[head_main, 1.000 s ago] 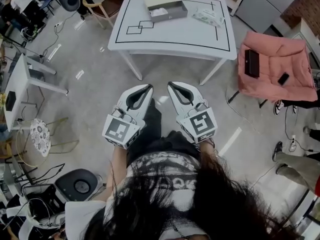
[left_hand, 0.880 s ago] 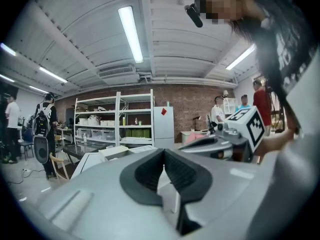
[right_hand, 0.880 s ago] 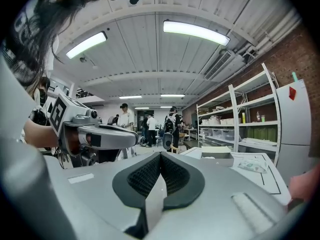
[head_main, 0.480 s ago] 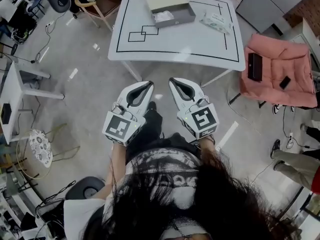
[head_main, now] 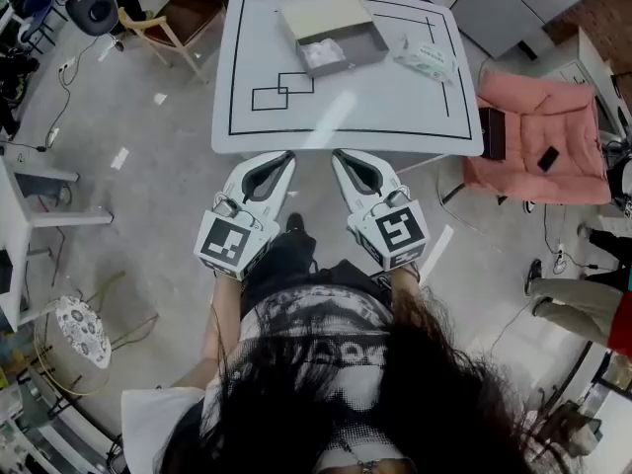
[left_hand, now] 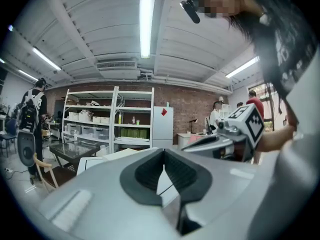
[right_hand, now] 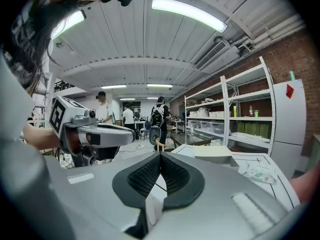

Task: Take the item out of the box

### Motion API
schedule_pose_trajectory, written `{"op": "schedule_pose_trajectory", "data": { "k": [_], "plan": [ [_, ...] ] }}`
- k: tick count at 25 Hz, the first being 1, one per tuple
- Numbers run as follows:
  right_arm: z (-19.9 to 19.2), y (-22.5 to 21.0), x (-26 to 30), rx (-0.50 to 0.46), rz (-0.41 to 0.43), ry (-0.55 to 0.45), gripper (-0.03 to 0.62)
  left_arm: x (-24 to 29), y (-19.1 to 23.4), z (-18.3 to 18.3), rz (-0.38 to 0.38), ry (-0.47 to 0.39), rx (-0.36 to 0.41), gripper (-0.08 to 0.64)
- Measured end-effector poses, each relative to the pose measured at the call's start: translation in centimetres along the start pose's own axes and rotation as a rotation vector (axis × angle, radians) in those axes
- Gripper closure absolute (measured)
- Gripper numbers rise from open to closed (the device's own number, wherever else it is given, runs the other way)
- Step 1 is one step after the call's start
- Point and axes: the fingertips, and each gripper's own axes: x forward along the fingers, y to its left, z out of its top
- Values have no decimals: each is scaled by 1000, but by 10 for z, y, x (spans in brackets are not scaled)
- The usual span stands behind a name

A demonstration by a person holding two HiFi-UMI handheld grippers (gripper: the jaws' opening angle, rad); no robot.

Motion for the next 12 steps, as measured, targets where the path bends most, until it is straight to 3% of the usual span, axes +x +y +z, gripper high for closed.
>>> {"op": "schedule_pose_trajectory", "data": {
  "k": [12],
  "plan": [
    [9, -19, 43, 28, -120, 52, 601, 31, 56, 1, -128, -38, -8, 560]
  ]
}}
